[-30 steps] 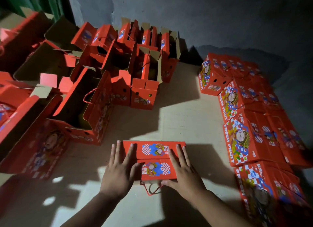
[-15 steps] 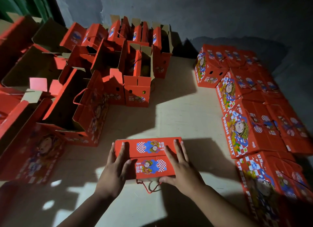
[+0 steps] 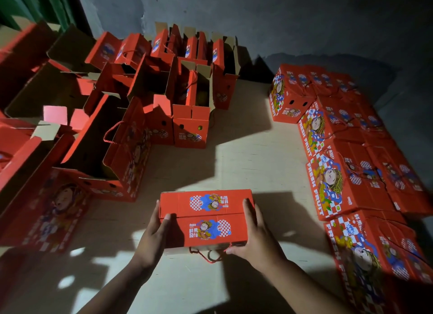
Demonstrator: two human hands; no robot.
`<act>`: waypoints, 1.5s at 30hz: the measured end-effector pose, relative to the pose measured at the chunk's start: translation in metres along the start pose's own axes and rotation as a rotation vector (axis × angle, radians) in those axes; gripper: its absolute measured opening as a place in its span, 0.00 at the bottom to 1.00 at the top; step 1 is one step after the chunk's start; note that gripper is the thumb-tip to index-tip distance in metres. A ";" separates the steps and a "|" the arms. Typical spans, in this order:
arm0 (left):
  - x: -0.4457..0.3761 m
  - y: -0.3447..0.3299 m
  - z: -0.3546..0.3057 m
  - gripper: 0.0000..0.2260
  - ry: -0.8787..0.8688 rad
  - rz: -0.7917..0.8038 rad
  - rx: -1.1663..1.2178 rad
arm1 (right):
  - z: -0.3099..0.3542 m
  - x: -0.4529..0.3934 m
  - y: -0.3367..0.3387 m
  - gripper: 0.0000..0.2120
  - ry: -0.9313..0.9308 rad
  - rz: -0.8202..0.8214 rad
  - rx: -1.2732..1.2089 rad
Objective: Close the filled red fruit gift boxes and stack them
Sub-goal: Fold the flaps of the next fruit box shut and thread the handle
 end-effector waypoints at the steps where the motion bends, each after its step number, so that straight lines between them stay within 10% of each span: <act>1: 0.000 0.000 -0.001 0.28 -0.007 0.016 -0.001 | 0.003 -0.001 0.000 0.71 0.024 -0.028 0.130; 5: -0.001 0.000 -0.004 0.27 -0.027 0.045 -0.002 | 0.025 0.001 -0.003 0.64 0.113 -0.082 0.493; 12: -0.002 -0.001 -0.002 0.27 -0.030 0.031 0.016 | 0.082 -0.009 -0.005 0.35 0.366 -0.081 0.249; 21: 0.000 0.002 -0.010 0.25 -0.085 -0.005 -0.066 | 0.075 -0.120 0.009 0.35 -0.180 0.354 0.139; 28: -0.002 0.002 -0.009 0.18 -0.110 -0.021 -0.047 | 0.108 -0.123 0.018 0.17 -0.044 0.170 -0.193; 45: -0.008 0.011 -0.013 0.37 -0.045 -0.017 -0.342 | 0.171 -0.053 0.080 0.21 -0.006 0.237 -0.506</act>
Point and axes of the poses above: each hand's wrist, its own x-axis away from the middle knuckle, its own y-axis out of the back of the hand, z = x × y, the point moved 9 cm from there along -x, towards the middle knuckle, and after that the axes turned 6 degrees about -x, right-handed, at the moved point
